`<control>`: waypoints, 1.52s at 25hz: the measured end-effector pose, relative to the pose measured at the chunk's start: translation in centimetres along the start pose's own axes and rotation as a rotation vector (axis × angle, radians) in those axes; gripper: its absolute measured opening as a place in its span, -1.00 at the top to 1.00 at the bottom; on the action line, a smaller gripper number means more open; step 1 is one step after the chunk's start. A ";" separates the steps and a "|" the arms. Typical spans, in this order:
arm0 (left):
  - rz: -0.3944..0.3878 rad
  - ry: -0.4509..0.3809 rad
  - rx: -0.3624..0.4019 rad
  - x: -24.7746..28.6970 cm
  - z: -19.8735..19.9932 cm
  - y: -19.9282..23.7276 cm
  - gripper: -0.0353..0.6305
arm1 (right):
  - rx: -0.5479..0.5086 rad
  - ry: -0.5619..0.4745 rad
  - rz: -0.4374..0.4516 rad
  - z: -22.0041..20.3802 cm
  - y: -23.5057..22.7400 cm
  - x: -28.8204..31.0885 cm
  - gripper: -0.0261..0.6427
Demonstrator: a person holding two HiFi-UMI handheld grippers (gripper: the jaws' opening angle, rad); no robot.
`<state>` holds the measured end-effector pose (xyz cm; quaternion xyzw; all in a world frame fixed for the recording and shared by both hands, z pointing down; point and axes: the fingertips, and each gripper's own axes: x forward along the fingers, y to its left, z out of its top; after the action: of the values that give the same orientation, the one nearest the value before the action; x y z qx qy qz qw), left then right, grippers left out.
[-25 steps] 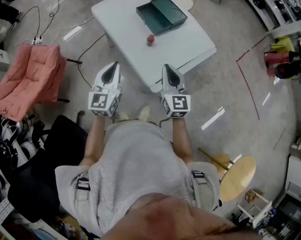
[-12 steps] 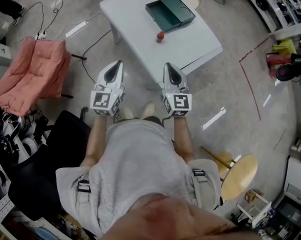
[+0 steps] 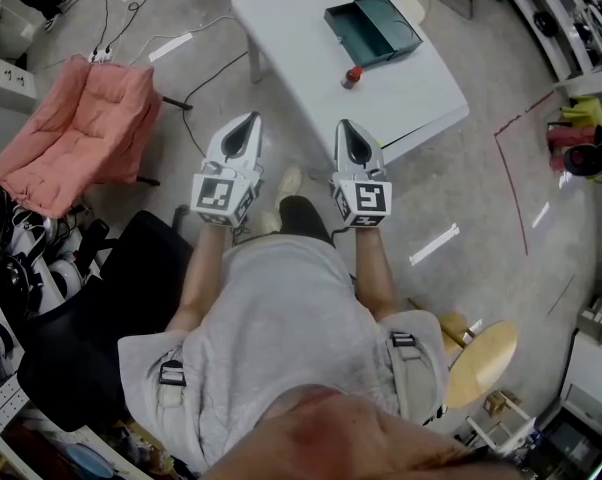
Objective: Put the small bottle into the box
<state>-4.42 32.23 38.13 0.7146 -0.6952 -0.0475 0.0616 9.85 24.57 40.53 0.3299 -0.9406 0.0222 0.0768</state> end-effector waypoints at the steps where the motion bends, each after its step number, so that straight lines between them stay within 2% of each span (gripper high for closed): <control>1: -0.004 0.004 0.001 0.4 -0.2 0.2 0.86 | 0.000 0.002 0.001 0.0 -0.1 0.6 0.91; 6: -0.017 0.015 0.010 3.9 -0.5 2.2 0.86 | 0.005 0.000 -0.001 0.1 -1.6 4.5 0.91; 17: -0.058 0.040 0.020 17.0 0.9 6.8 0.86 | 0.043 -0.002 -0.042 1.7 -9.0 15.1 0.91; 22: -0.116 0.052 0.033 22.7 1.0 6.0 0.86 | 0.059 -0.003 -0.091 1.8 -13.7 17.4 0.91; 28: -0.181 0.092 0.037 27.0 0.1 4.0 0.86 | 0.101 0.011 -0.152 0.6 -18.0 17.4 0.91; 38: -0.320 0.194 0.045 31.1 -3.1 -0.5 0.86 | 0.179 0.057 -0.228 -2.7 -20.3 15.3 0.91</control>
<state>-2.59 1.20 41.66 0.8186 -0.5642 0.0279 0.1042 11.07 -0.55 45.42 0.4393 -0.8888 0.1064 0.0757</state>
